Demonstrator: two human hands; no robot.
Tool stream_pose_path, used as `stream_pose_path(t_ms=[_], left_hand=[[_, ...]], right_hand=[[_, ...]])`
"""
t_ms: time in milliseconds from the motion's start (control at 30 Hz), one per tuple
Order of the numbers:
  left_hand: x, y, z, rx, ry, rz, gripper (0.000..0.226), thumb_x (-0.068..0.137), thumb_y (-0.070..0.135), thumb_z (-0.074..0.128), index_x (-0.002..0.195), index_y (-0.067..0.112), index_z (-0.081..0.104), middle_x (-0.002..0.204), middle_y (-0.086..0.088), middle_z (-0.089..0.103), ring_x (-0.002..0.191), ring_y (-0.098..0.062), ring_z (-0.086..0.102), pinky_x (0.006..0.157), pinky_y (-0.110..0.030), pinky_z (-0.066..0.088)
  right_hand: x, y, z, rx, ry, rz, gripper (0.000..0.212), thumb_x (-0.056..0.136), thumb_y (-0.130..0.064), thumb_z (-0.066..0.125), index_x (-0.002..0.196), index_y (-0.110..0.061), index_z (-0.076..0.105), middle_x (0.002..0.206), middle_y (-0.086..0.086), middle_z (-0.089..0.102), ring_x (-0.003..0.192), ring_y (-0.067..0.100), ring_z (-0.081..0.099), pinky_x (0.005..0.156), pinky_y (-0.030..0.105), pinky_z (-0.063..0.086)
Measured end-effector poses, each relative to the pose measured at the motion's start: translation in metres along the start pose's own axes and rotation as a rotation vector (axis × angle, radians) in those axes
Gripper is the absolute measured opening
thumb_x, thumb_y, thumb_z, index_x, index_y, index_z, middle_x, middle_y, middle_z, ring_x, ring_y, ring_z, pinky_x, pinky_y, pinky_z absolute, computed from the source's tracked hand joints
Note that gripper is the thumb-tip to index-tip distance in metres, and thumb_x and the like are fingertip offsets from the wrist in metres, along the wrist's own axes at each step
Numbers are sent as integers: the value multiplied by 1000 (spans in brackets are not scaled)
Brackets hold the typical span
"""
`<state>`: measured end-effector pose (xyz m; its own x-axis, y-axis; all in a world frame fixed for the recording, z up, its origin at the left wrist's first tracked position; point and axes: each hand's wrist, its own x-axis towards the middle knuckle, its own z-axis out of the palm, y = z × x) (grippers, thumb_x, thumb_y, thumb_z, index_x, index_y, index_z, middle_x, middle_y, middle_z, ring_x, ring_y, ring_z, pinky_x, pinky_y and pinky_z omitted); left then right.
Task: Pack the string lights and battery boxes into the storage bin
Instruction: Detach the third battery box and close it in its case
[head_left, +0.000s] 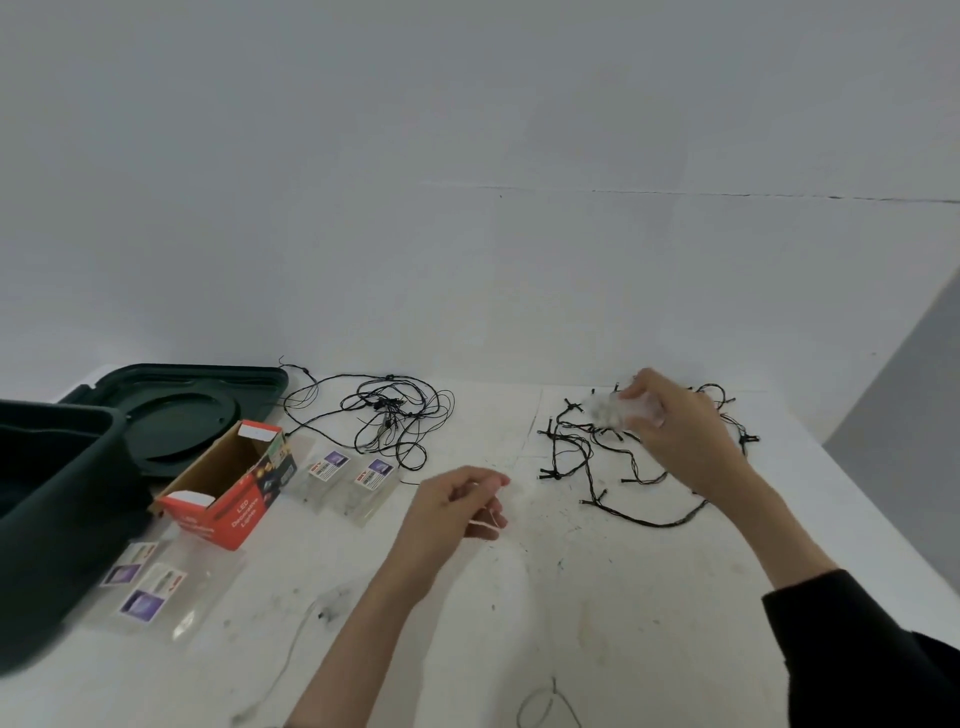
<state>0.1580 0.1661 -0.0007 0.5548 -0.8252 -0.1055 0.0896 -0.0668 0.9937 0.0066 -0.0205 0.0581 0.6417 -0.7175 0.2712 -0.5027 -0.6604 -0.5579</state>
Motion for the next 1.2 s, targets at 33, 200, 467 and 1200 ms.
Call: stream_pose_path(t_ms=[33,200,467,1200], left_hand=[[-1,5,-1,-65,14,3,16,93,6,53,89,6,68,64,-4,60,59,-14,64,56,-24,54],[-1,18,0,-245,47,-12,12,91,7,56,91,0,66,68,-8,59,62,-19,68,61,-25,58],[3,17,4,-353,132,6,11,91,6,56,91,-1,65,73,-11,58,65,-18,69,68,-27,60],[-23,-15,43,225,-570,-194,26,89,29,60,110,14,64,100,-3,71,91,-9,62,87,-29,47]], right_hand=[[-4,-3,2,-31,-118,4,21,82,-1,56,86,-21,53,67,-2,49,57,12,40,52,27,32],[-24,-17,21,329,-369,172,18,79,2,63,89,-13,59,78,11,63,55,15,60,60,27,53],[-58,-43,53,1188,-446,691,20,93,3,48,112,-3,48,103,23,59,65,40,67,61,49,59],[-32,-27,61,1387,-57,929,20,91,1,48,108,-8,52,84,11,59,42,10,31,31,16,25]])
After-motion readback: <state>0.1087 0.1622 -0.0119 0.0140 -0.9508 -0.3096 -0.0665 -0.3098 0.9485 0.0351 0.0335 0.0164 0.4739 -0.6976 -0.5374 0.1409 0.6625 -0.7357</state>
